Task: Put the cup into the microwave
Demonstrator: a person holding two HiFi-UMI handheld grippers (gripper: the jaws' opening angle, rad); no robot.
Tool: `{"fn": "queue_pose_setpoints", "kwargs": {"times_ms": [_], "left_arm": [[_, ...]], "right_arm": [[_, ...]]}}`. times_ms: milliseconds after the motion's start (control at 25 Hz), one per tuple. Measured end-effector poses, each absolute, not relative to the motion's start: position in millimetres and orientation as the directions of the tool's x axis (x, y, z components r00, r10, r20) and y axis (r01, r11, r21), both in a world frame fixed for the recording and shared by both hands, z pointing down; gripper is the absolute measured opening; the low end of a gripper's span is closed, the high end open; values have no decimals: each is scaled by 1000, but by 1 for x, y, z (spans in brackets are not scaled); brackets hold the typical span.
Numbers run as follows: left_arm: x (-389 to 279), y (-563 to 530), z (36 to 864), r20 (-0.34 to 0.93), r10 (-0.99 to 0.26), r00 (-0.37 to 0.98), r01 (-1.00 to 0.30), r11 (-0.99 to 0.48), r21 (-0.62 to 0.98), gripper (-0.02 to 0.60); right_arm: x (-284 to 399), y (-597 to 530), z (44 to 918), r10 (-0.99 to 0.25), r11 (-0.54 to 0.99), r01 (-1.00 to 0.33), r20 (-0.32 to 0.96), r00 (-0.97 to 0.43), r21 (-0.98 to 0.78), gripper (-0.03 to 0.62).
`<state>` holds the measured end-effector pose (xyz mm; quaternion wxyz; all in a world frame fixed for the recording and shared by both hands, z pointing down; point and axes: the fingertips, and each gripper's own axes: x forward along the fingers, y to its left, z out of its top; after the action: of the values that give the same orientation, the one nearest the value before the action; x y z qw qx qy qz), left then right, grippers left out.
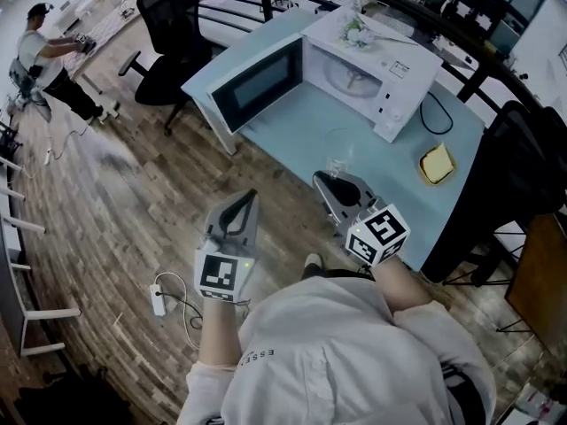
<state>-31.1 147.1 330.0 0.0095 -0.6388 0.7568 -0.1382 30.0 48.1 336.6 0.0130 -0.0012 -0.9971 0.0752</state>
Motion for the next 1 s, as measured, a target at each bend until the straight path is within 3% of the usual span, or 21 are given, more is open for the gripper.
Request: {"fn": "queue_pose_setpoints", "kwargs": {"times_ms": [600, 1000], "left_arm": [[-58, -18, 358, 229, -973, -29, -982, -15, -189, 2], [-104, -112, 389, 285, -944, 164, -970, -207, -127, 2]], "right_arm": [[8, -78, 368, -9, 980, -21, 58, -998, -197, 21], [-45, -144, 394, -87, 966, -109, 102, -991, -236, 21]]}}
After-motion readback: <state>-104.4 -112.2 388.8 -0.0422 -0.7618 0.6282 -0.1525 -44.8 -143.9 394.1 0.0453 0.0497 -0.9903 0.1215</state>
